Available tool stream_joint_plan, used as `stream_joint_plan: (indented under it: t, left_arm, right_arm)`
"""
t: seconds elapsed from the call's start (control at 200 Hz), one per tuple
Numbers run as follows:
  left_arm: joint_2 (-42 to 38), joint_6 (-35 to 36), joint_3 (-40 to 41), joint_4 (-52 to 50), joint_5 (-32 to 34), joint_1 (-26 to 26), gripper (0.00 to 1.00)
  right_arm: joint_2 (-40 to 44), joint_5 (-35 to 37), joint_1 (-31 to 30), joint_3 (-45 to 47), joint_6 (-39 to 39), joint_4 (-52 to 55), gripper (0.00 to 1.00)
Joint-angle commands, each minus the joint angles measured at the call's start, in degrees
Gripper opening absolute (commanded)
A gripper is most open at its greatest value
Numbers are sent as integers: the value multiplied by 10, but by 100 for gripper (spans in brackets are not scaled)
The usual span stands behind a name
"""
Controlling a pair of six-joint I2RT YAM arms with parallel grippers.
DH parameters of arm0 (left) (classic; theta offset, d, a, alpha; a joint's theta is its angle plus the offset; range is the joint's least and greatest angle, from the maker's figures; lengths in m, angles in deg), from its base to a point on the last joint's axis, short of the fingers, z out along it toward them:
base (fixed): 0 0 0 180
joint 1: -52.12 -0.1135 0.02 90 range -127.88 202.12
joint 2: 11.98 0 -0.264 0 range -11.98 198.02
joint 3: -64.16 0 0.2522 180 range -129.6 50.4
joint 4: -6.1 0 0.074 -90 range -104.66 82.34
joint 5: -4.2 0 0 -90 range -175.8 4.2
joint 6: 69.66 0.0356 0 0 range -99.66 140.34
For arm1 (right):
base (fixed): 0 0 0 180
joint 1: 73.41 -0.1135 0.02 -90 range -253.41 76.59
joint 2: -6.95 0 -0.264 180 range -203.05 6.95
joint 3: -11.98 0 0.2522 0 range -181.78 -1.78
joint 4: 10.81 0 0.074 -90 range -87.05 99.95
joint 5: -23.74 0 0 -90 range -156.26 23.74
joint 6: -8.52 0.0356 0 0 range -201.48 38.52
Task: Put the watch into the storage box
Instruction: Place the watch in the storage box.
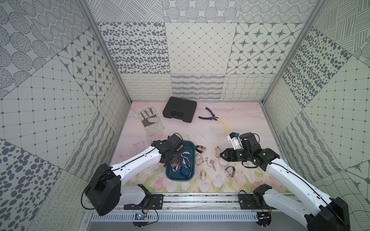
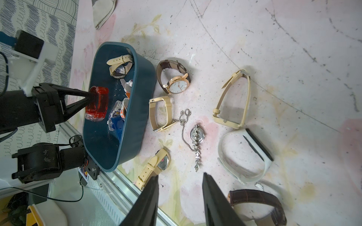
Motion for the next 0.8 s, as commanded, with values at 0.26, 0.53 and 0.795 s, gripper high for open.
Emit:
stream_joint_plan:
  t: [0.26, 0.53, 0.795]
  left_arm:
    - [65, 7, -31, 42, 48, -12, 0]
    - [94, 13, -36, 52, 49, -12, 0]
    - [102, 17, -26, 67, 39, -12, 3]
  right_arm:
    - [13, 22, -16, 6, -9, -8, 41]
    - [15, 31, -24, 7, -9, -9, 41]
    - [13, 36, -30, 6, -9, -8, 41]
